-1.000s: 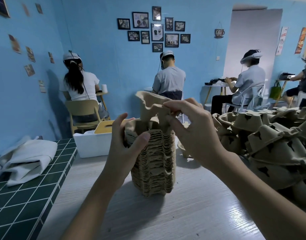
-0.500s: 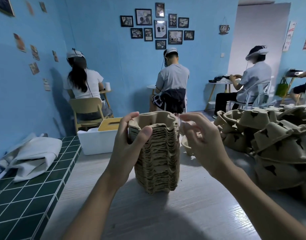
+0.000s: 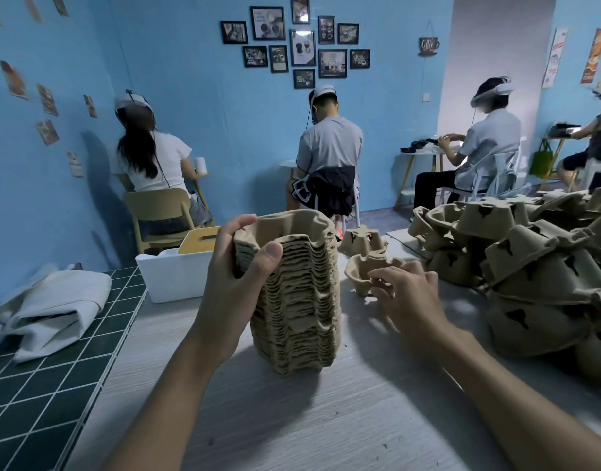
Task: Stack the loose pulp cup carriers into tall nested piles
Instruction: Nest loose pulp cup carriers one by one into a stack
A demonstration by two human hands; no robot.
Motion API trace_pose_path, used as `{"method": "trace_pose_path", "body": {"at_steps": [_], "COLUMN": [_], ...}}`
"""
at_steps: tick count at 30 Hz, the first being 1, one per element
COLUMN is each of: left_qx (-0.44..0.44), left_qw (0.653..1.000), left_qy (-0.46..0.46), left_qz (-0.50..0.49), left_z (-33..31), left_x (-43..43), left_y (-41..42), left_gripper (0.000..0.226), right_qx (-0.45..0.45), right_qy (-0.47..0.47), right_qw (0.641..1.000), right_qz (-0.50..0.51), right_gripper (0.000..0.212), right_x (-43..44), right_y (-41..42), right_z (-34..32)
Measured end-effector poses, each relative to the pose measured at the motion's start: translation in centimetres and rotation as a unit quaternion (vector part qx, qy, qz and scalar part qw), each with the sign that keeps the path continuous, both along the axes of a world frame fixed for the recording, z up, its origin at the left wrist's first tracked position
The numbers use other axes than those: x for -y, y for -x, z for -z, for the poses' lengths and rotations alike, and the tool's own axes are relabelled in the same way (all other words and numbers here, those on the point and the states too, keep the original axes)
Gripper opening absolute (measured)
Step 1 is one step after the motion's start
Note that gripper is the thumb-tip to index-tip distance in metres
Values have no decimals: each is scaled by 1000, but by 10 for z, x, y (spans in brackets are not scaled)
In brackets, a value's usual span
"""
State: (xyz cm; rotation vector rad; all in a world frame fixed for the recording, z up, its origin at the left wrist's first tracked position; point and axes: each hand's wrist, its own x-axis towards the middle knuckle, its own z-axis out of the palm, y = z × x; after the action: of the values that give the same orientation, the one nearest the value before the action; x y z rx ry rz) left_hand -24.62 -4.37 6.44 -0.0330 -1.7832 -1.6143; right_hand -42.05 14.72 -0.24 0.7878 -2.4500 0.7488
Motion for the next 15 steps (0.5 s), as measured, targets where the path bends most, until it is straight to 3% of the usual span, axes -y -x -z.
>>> {"method": "trace_pose_path", "body": {"at_steps": [7,11,15], "left_qx": [-5,-6,-8], "left_qw": [1000,1000,1000], "left_qy": [3,5,6], "left_qz": [6,8,9], "left_z": [0,0,0], "left_x": [1,1,0], "left_y": [0,0,0], "left_gripper": [60,60,60], "right_qx": [-44,-61,-52], "right_qy": [-61,-46,-59], "right_qw": [997,995,996], "right_qz": [22,68,-35], "right_gripper": [19,22,32], "right_x": [-7,-16,-1], "right_y": [6,12,0], "right_z": [-5,-4,-1]}}
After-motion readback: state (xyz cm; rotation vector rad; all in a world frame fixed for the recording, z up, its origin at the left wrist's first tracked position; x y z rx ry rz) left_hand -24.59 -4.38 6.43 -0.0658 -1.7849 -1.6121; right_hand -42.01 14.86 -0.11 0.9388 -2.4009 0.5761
